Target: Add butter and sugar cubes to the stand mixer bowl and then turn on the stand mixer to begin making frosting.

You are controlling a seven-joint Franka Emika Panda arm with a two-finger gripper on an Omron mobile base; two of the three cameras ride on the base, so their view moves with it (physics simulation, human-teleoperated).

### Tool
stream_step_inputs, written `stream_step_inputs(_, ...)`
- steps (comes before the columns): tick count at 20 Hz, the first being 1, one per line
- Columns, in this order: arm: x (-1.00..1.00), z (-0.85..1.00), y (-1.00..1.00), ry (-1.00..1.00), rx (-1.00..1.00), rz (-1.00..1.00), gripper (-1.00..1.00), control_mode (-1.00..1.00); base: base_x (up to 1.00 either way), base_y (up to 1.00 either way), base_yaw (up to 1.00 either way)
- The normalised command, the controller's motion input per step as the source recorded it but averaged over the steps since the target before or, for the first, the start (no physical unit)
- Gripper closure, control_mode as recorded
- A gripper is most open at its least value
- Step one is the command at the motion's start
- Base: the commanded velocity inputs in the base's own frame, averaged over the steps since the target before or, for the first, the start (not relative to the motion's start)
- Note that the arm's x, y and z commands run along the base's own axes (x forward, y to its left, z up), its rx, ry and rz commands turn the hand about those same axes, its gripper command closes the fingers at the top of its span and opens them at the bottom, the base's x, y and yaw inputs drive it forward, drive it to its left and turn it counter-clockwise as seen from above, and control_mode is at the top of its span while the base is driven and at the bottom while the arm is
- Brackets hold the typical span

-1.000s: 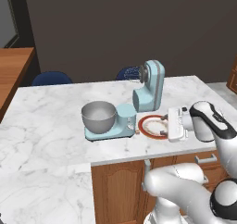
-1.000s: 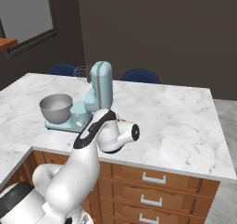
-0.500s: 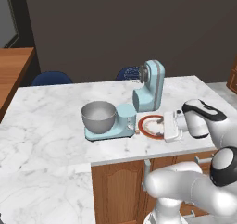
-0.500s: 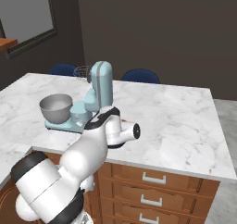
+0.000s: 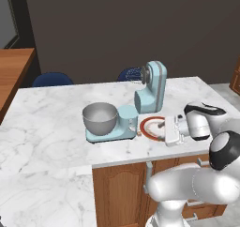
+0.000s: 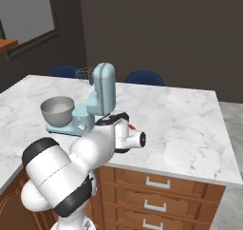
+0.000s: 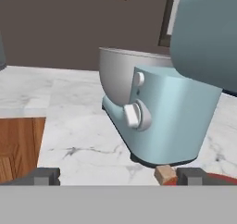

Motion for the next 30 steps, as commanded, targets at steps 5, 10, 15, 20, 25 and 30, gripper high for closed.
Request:
stream_step_inputs(5, 0.07, -0.1, 0.2, 0.0, 0.02, 0.0, -1.0, -1.0, 0.0, 0.0, 0.0)
stream_step_inputs(10, 0.14, -0.01, 0.22, 0.0, 0.0, 0.0, -1.0, -1.0, 0.0, 0.0, 0.0)
stream_step_inputs(15, 0.2, -0.04, 0.12, 0.0, 0.0, 0.0, -1.0, -1.0, 0.0, 0.0, 0.0)
stream_step_inputs(20, 0.16, -0.15, 0.05, 0.0, 0.01, 0.0, -1.0, -1.0, 0.0, 0.0, 0.0)
stream_step_inputs(25, 0.11, -0.14, 0.01, 0.0, 0.04, 0.0, -1.0, -1.0, 0.0, 0.0, 0.0)
stream_step_inputs(30, 0.11, -0.05, 0.08, 0.0, 0.04, 0.0, -1.0, -1.0, 0.0, 0.0, 0.0)
